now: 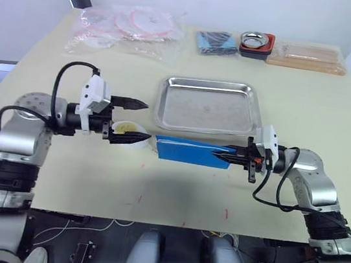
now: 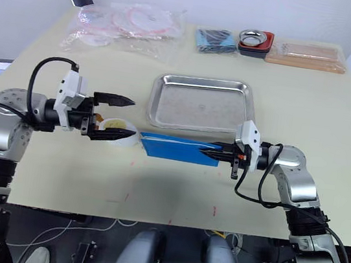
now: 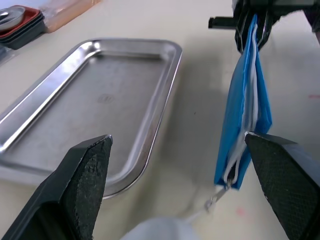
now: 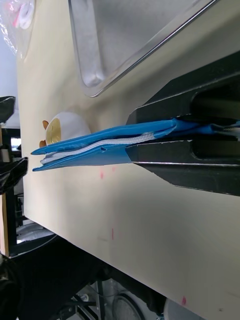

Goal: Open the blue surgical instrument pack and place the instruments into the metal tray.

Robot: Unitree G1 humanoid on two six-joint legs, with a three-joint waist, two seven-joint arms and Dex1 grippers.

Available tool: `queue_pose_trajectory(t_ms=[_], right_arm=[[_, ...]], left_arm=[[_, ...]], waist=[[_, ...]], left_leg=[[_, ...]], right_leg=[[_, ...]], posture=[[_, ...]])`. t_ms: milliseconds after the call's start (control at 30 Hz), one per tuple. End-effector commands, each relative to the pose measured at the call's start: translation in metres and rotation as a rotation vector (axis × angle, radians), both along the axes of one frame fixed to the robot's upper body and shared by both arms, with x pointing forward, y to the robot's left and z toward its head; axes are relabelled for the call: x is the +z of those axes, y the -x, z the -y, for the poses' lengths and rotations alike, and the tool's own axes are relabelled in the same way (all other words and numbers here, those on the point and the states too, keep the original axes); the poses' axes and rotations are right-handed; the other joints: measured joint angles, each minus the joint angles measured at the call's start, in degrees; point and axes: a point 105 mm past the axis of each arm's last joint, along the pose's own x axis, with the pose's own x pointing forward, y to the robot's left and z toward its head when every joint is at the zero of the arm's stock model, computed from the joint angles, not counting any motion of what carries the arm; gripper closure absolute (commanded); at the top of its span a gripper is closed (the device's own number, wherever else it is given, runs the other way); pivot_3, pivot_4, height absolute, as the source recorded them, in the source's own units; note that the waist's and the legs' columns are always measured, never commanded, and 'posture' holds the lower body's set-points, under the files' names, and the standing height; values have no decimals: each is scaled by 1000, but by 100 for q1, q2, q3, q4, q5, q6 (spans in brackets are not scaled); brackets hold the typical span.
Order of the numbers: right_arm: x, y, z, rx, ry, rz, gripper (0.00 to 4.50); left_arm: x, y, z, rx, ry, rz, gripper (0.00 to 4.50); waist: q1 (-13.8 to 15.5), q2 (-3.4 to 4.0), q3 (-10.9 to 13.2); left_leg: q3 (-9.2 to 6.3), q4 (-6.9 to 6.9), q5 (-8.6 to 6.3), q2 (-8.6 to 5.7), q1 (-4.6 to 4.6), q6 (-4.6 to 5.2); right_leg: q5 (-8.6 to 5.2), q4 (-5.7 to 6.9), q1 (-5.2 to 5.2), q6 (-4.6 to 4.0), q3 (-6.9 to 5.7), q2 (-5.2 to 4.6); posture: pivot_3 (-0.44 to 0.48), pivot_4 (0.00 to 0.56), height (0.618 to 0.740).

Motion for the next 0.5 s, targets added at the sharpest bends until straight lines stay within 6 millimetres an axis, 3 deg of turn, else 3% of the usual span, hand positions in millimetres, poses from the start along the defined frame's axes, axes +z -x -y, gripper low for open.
queue_pose_trajectory(t_ms=[33, 500], right_arm=[[14, 1, -2, 16, -26, 56, 4500], [19, 2, -3, 20, -33, 56, 4500]], left_arm=[[5, 2, 12, -30, 35, 14, 22], [-11, 0, 28, -63, 15, -24, 22]], waist=[[1, 0, 0], [4, 0, 0]], left_leg=[[0, 0, 0, 0, 0, 0], [-1, 0, 0, -1, 0, 0]], right_leg=[[0, 0, 0, 0, 0, 0], [0, 0, 0, 0, 0, 0]], posture=[[0, 150, 740], [0, 150, 740]])
